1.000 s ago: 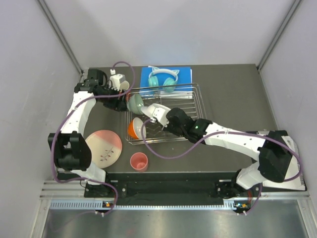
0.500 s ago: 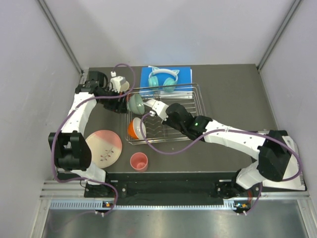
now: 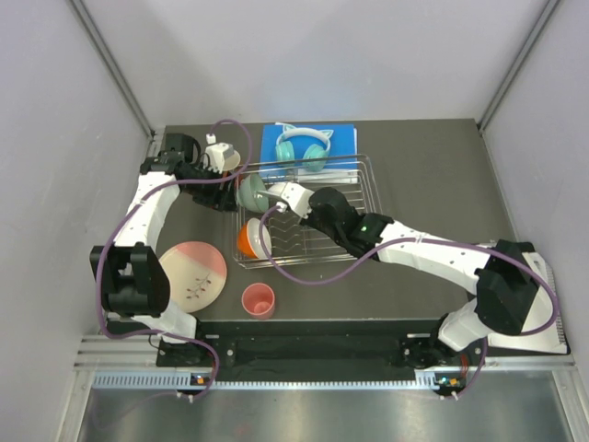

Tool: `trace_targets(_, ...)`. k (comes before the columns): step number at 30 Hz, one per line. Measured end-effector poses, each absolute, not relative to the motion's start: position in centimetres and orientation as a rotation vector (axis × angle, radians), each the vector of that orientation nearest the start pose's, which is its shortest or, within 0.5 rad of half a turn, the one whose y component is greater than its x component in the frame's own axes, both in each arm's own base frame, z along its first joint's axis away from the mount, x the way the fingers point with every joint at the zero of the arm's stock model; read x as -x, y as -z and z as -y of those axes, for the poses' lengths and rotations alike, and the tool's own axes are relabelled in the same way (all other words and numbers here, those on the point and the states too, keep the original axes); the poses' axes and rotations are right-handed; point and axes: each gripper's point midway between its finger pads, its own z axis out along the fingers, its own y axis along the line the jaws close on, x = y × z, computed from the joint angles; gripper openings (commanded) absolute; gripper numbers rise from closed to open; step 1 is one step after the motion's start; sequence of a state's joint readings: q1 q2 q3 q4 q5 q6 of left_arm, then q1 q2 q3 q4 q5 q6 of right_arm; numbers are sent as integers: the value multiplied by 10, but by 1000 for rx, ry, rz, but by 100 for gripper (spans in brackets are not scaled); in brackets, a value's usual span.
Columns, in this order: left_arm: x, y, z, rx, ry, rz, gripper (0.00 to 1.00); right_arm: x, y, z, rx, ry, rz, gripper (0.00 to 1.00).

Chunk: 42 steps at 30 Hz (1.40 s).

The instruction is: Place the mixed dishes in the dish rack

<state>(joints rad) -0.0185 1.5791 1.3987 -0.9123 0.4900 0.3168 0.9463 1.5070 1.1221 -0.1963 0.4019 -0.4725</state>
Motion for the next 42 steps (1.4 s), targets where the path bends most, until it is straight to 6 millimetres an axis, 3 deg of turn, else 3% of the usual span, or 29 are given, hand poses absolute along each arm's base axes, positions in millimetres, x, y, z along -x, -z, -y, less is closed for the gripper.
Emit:
trace_targets(12,-346,-166,78,-579,538,-2489,68,-329,-197,-300,1203,139,-1646,0)
trace_targets(22,-346,-165,77,-579,532,-2490,68,-343,-196,-309,1202,128,-1602,0)
trace_targets(30,-346,-165,76,-578,529,-2490,68,-350,-192,-310,1174,116,-1612,25)
trace_targets(42,-346,-165,77,-578,530,-2490,68,-342,-174,-301,1150,91,-1673,47)
